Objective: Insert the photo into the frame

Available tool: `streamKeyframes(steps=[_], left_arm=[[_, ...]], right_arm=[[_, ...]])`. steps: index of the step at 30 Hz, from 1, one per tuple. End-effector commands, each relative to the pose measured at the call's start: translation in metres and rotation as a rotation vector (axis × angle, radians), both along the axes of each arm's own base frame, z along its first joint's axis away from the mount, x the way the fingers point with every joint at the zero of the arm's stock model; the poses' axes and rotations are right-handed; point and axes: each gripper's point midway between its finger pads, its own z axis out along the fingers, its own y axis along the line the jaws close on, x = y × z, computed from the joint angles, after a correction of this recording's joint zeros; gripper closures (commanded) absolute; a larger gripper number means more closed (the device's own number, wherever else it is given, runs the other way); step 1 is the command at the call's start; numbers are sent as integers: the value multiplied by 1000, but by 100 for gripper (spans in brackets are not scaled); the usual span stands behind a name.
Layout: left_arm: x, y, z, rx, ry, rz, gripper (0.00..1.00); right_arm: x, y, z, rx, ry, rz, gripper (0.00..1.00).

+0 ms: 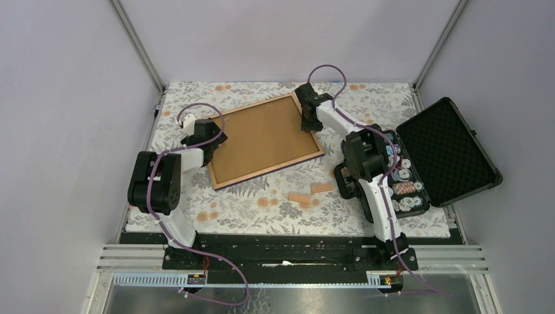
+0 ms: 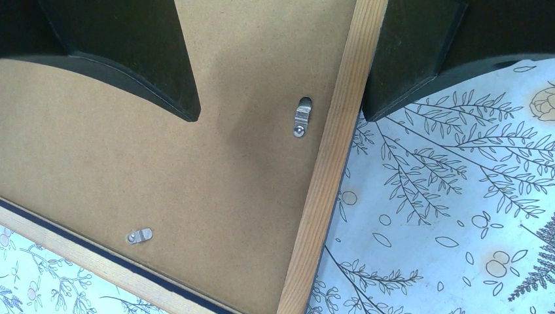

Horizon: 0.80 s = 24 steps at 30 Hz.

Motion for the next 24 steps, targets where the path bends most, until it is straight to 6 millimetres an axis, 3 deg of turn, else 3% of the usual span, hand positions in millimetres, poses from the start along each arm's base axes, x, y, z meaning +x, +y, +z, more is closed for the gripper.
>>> streamKeyframes(steps=[1, 8, 12, 14, 18, 24], left_arm=[[16, -7, 24, -19, -86, -18, 2], [16, -7, 24, -20, -85, -20, 2], [17, -7, 25, -20, -91, -24, 2], [16, -8, 24, -22, -90, -29, 2], [16, -10, 26, -21, -95, -36, 2], [5, -7, 43, -46, -112, -3, 1]], right_arm=[[-3, 15, 18, 60, 0, 45, 64], [-1, 9, 10, 44, 11, 52, 86], [0, 7, 12, 44, 6, 55, 86], [0, 10, 14, 61, -4, 69, 82], [-1, 11, 25, 82, -37, 84, 51], [-1, 11, 39, 92, -85, 114, 27]])
